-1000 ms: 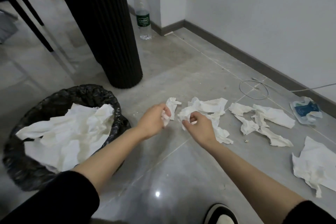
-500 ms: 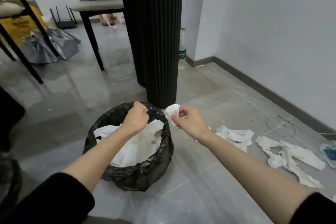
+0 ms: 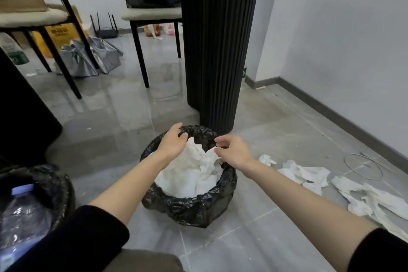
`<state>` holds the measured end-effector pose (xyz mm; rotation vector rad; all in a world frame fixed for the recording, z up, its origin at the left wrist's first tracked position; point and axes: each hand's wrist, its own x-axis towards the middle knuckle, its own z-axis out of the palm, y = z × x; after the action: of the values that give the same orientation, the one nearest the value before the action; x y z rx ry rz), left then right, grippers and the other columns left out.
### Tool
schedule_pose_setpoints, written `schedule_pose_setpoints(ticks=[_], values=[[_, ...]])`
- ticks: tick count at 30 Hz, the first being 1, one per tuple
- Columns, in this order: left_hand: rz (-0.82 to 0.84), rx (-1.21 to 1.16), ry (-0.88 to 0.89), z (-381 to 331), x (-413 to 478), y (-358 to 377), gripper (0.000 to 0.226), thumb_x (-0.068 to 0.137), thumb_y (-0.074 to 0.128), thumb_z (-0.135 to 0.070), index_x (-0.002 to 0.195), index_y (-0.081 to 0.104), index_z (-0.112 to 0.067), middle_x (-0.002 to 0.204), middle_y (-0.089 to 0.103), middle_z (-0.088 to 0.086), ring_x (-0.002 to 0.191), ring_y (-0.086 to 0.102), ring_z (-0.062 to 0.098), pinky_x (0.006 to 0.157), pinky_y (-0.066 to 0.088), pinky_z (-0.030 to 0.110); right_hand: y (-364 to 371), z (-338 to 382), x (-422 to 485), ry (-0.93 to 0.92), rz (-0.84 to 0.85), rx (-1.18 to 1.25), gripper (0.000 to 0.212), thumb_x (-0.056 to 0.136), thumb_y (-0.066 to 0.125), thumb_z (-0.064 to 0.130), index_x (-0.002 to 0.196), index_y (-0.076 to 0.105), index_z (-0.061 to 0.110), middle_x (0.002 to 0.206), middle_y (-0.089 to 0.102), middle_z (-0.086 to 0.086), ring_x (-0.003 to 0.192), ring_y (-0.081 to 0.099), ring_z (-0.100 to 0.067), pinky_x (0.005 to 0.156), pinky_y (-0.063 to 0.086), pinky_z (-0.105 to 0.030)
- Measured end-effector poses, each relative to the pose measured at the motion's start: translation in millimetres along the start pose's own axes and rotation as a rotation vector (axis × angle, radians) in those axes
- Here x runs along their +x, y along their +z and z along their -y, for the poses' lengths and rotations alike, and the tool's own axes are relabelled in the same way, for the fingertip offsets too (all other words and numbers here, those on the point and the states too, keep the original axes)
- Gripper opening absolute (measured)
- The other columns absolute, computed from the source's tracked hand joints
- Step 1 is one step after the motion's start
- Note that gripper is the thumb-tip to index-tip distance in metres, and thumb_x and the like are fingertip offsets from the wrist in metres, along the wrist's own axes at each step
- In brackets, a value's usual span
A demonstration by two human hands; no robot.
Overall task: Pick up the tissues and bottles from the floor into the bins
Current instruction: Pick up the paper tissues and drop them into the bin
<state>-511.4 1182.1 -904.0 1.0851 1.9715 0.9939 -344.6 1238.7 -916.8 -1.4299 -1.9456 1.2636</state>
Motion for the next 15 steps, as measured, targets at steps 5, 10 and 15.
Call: schedule_pose_setpoints(ticks=[5,10,15], values=[[-0.058,0.078,0.166,-15.2,-4.8,17.2,0.040,0.099,0.038,-0.010,0.137,0.045,-0.016,0.141,0.047,0.006,0.130,0.044,0.019,0.107,0.036,0.030,-25.5,-14.4,-2.6,0.029,-0.075,0.034,0.023,0.085,0.055,0.009,0.103,0.066,0.015,0.101,0.066,-0.001,0.092,0.061,-0.018,0.089,0.053,-0.034],[0.007,0.050,0.219,-37.2,-6.9,58.3,0.037,0.098,0.037,-0.008,0.132,0.050,-0.015,0.134,0.053,0.004,0.122,0.049,0.017,0.096,0.040,0.023,-55.7,-40.3,-9.1,0.080,-0.171,0.078,0.021,0.085,0.054,0.007,0.096,0.063,0.022,0.092,0.063,0.001,0.082,0.058,-0.017,0.083,0.051,-0.034],[0.089,0.041,0.213,-50.7,-4.7,117.3,0.034,0.098,0.040,-0.011,0.129,0.052,-0.014,0.130,0.057,0.006,0.118,0.053,0.019,0.095,0.041,0.025,-97.2,-81.7,-22.3,0.154,-0.245,0.070,0.029,0.084,0.053,0.004,0.108,0.065,0.015,0.102,0.063,-0.001,0.087,0.056,-0.017,0.088,0.048,-0.034]])
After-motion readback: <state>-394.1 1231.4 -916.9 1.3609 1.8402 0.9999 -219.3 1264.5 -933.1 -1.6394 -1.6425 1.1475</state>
